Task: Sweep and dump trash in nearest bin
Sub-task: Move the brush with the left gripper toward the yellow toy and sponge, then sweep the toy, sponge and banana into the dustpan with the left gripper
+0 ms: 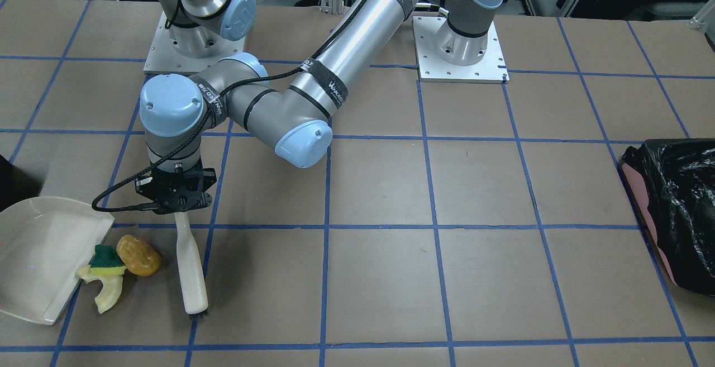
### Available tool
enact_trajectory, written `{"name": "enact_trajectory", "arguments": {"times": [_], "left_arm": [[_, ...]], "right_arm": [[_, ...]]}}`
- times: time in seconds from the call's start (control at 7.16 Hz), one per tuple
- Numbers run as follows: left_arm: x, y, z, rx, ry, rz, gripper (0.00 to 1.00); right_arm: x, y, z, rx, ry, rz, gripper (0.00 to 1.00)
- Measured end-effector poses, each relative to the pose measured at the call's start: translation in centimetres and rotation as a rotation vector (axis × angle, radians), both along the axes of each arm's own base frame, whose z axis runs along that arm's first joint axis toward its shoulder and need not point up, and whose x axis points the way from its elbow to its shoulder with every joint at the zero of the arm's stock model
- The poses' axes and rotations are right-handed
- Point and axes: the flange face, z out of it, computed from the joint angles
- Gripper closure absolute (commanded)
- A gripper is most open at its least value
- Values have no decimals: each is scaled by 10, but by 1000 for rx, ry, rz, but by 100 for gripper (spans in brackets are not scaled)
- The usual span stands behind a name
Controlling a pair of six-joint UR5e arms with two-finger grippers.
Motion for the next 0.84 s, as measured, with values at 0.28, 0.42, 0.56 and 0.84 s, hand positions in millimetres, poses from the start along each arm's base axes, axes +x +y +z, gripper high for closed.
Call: {"name": "enact_trajectory", "arguments": {"times": [0.28,0.42,0.56,0.84], "left_arm": [[-13,8,-7,-6,20,0,100],[-20,10,-9,-17,32,0,100],[-30,10,-8,-29,45,-5,100],[-48,5,-6,-55,70,-16,100]], "right_arm": [[6,0,-6,11,-16,26,100],[9,2,-10,17,-29,40,100],[12,2,-13,18,-42,47,100],[14,3,-16,20,-60,48,100]]}}
